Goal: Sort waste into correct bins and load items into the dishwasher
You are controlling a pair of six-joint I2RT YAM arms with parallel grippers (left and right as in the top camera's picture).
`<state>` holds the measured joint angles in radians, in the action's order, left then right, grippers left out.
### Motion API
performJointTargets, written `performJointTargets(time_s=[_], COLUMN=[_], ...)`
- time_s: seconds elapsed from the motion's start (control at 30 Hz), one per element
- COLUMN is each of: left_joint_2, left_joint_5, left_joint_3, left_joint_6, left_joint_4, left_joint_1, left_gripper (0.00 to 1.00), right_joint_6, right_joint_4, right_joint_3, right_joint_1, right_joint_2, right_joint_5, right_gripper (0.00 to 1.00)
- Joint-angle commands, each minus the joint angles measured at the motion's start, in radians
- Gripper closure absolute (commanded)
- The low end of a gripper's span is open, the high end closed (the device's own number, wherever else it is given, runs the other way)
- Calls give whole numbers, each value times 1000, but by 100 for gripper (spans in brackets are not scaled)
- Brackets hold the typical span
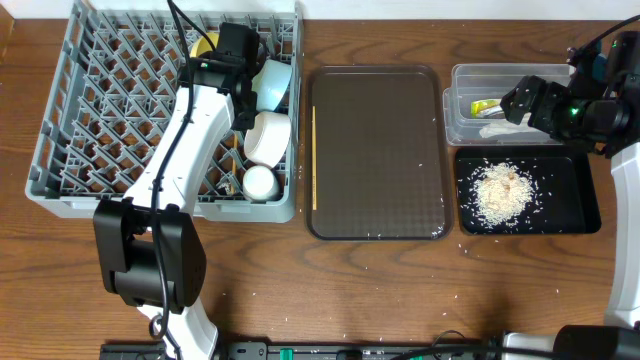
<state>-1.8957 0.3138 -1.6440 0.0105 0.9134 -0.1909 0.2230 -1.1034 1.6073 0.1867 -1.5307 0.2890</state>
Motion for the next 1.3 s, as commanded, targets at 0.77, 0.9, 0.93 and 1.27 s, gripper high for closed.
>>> performJointTargets(time_s=[0.77, 0.9, 0.93, 1.27], left_joint_2=[-192, -238, -245, -298], left_joint_5=[-214, -221, -224, -224], left_joint_3=[-42, -42, -42, -40], left_joint_6=[318, 317, 317, 317], left_joint_4=[-6, -28, -34, -94], left_joint_1=[-327, -328, -328, -327], left_gripper=[59, 55, 53, 50], right_joint_6=[-3, -3, -3, -3], right_joint_4=[-1, -1, -1, -1], right_joint_3=[14, 14, 14, 14], right_joint_1=[-5, -5, -5, -5], right_joint_2=[1, 1, 1, 1], right_joint_5=[6, 6, 6, 6], right_gripper=[1, 1, 1, 1])
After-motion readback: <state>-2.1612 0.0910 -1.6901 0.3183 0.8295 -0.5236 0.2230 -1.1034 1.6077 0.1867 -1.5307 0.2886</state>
